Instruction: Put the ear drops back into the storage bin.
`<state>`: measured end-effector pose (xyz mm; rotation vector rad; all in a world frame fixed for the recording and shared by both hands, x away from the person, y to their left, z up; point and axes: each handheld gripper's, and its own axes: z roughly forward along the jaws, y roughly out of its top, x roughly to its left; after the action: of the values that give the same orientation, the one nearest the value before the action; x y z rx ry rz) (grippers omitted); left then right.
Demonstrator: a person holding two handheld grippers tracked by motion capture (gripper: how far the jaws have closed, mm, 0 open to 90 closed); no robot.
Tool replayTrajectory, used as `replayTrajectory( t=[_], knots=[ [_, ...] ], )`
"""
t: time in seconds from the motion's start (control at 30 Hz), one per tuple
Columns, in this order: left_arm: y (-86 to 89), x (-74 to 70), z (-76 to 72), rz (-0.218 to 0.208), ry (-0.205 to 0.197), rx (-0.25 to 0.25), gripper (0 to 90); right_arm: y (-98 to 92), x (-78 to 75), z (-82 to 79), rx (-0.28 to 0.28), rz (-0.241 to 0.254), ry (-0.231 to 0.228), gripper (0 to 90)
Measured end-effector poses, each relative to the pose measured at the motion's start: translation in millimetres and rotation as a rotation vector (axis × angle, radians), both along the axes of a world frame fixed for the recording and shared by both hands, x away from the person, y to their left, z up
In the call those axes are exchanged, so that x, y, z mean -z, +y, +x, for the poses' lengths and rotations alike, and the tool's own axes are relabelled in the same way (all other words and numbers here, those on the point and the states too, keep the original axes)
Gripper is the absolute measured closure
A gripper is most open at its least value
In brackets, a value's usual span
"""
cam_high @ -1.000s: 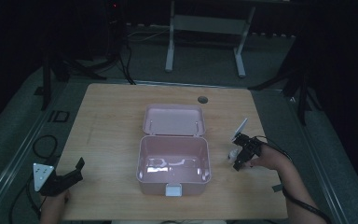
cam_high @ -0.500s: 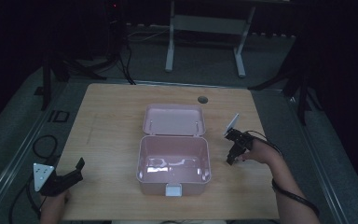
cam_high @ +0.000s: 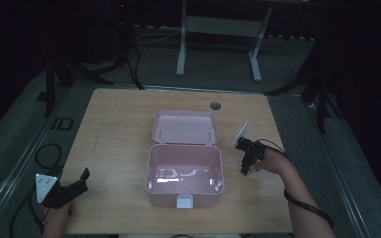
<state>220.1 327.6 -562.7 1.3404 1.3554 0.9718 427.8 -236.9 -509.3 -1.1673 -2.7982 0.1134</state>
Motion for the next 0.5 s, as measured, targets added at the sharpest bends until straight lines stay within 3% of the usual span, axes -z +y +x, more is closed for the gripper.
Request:
replayTrajectory(
  t=[0.3, 0.5],
  knots=[
    [0.1, 0.0, 0.0, -0.001, 0.001, -0.001, 0.5, 2.8, -8.1, -2.5, -0.082, -0.020, -0.059, 59.4],
    [0.2, 0.0, 0.0, -0.001, 0.001, 0.000, 0.5, 3.2, -11.7, -11.5, -0.211, -0.017, -0.054, 59.5]
  ],
)
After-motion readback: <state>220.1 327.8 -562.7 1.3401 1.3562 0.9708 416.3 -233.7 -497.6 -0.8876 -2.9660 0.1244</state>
